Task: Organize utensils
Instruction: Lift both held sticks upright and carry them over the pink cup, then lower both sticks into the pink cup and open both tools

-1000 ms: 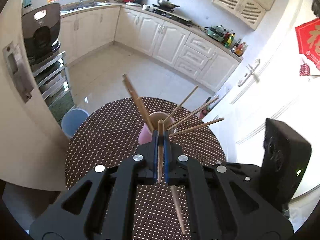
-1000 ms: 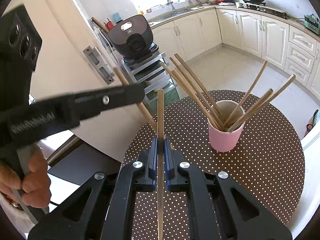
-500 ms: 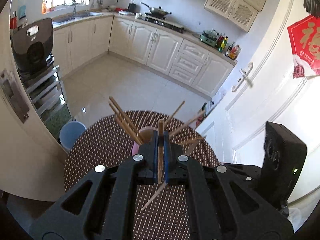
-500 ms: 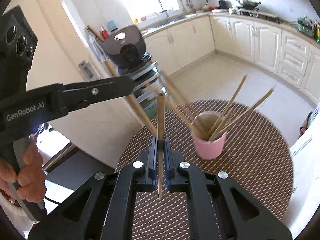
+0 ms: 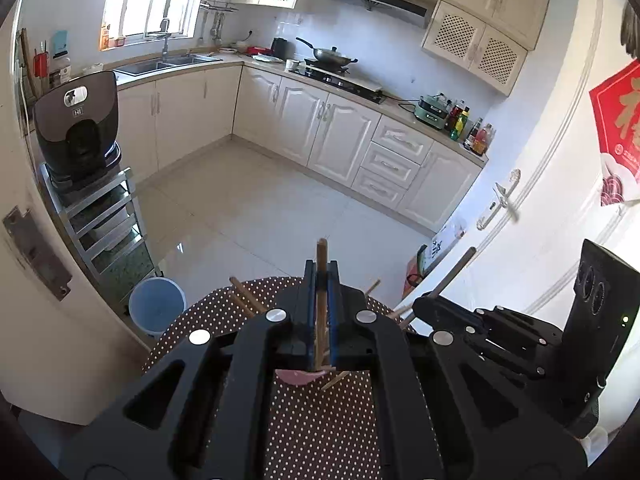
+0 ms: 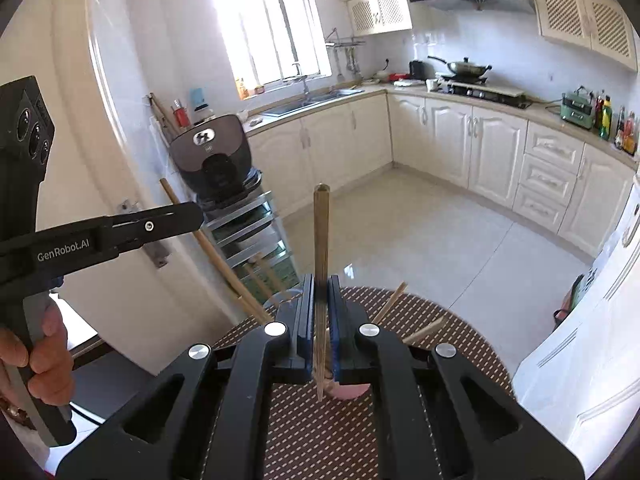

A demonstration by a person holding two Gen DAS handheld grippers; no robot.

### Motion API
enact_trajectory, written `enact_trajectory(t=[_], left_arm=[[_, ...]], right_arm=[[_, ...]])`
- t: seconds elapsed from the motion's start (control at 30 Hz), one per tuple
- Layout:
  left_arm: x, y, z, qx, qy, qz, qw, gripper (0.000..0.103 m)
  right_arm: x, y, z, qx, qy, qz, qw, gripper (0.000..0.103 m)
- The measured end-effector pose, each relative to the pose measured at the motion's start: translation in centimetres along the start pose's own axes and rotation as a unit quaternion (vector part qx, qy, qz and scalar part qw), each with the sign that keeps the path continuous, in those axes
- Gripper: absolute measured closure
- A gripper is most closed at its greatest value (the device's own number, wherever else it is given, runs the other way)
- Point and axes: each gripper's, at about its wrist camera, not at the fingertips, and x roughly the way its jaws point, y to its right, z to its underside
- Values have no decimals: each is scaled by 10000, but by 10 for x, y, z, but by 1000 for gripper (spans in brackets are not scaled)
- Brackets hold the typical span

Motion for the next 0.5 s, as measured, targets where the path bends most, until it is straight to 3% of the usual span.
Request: enact_trajectory(t=[0.3,0.5], left_arm=[[27,-4,-4,-9,-156,-98,9998,98],[44,-7,7,-19,-372,-132,9992,98]], right_arm=[[9,10,-12,-12,220,76,9997,98],[21,8,-11,-99,117,93,9998,98]])
